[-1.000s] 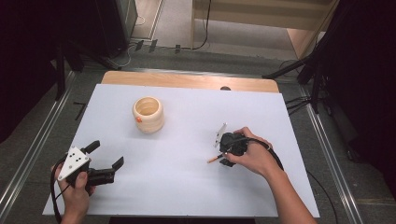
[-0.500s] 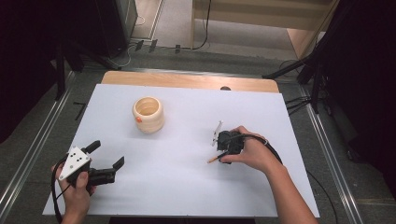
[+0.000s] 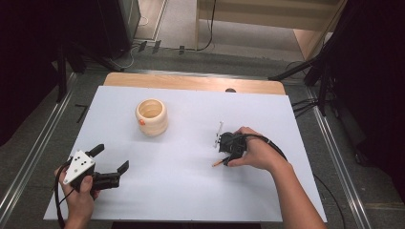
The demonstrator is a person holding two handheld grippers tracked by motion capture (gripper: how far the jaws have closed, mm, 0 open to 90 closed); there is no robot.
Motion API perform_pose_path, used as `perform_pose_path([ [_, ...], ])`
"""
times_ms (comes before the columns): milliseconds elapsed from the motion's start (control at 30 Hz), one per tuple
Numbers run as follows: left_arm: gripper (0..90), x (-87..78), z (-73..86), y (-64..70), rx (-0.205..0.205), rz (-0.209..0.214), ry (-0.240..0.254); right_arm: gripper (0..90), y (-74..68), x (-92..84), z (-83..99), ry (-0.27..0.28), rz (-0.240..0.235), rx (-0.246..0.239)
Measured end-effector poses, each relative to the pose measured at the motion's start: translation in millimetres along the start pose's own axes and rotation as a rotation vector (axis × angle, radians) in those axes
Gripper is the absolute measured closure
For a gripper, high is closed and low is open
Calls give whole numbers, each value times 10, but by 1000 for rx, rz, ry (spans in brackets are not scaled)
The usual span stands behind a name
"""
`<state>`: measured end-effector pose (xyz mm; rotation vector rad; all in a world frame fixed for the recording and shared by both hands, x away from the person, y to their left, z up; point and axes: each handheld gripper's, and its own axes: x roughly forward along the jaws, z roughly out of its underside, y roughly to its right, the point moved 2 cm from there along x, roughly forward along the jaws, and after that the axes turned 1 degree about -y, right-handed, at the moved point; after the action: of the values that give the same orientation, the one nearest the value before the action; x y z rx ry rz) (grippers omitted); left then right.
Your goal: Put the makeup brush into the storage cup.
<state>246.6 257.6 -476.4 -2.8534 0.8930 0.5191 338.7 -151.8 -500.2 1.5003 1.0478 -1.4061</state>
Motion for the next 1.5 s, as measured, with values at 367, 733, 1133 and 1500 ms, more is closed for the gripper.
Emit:
perform_pose_path([
  [367, 0, 7, 3, 2, -1, 1, 0, 700, 17, -18, -6, 7, 0, -6],
  [733, 0, 15, -1, 9, -5, 4, 1, 848, -33, -30, -11, 1, 10, 15],
  [1133, 0, 96, -85, 52, 0, 6, 4, 848, -52, -146, 170, 184, 43, 107],
  [1500, 0, 219, -222, 191, 21, 28, 21, 848, -68, -295, 291, 398, 60, 248],
])
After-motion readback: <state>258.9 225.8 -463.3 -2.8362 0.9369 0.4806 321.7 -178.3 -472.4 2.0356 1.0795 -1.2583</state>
